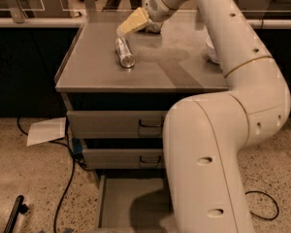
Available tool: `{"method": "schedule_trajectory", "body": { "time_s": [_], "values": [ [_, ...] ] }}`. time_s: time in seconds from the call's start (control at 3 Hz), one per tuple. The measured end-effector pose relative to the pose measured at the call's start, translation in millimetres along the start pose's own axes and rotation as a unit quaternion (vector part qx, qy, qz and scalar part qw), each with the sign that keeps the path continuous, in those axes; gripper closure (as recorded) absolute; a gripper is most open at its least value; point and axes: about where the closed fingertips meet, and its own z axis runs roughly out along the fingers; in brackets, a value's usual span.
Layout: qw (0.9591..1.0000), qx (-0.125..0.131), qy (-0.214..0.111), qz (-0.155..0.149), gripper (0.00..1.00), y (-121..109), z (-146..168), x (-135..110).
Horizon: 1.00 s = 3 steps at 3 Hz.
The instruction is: Place redbull can into bottom drawer
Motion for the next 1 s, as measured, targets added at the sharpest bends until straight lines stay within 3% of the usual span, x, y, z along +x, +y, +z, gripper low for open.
{"method": "schedule_trajectory", "body": {
  "time_s": [0.33, 1.0],
  "values": [
    [0.9996, 0.007, 0.026, -0.01, 0.0, 10, 28, -9],
    [0.9978, -0.002, 0.066, -0.002, 0.0, 20, 77, -1]
  ]
}}
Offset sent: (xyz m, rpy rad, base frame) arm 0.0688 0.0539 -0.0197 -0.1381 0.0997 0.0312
